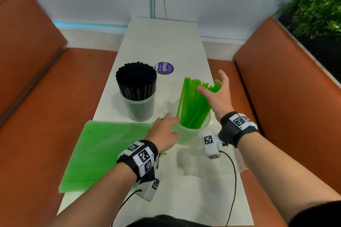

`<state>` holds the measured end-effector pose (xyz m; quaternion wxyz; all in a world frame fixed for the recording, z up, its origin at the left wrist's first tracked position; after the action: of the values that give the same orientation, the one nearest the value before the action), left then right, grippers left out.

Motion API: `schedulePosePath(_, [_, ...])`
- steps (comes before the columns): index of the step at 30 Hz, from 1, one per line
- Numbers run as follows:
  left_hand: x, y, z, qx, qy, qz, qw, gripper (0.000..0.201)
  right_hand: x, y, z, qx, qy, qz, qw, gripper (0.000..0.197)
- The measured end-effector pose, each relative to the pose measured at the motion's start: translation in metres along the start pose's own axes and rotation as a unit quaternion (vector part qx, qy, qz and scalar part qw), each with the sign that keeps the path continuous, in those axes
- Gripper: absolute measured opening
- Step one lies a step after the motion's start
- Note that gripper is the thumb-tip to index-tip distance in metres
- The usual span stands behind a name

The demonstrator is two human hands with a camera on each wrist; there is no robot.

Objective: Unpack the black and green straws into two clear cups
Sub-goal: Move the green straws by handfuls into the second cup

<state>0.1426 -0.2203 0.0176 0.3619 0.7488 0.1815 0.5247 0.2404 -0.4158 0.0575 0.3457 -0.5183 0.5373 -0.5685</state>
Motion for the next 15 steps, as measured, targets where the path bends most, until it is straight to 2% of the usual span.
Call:
schedulePosePath(3, [0.000,-0.002,0.001,0.003,-0.005,0.002,1.000,0.063,-0.016,-0.011,0.008,0.030,-0.050,-0.115,0.992,0.096])
schedulePosePath(6, [-0.001,-0.003,0.001,0.003,-0.013,0.010,1.000,0.064,-0.039,-0.016,0.009,0.070,-0.097,-0.232,0.965,0.091])
schedulePosePath(9, [-0.002,-0.003,0.001,0.001,-0.014,0.021,1.000,0.064,-0.061,-0.016,0.004,0.106,-0.113,-0.286,0.946,0.082])
schedulePosePath(15, [-0.009,-0.003,0.001,0.002,-0.021,0.088,0.996,0.064,-0.083,-0.015,-0.003,0.151,-0.095,-0.317,0.931,0.034])
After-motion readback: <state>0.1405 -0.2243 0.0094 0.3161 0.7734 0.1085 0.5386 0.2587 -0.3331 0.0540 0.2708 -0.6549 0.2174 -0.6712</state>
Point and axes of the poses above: each hand's wrist, its own z-axis towards the middle knuckle, its own x-axis out of the back of the hand, y = z × x, the point moved 4 cm from there along z, towards the middle knuckle, and after that the axes turned 10 degrees about -x, right-handed, at the moved point
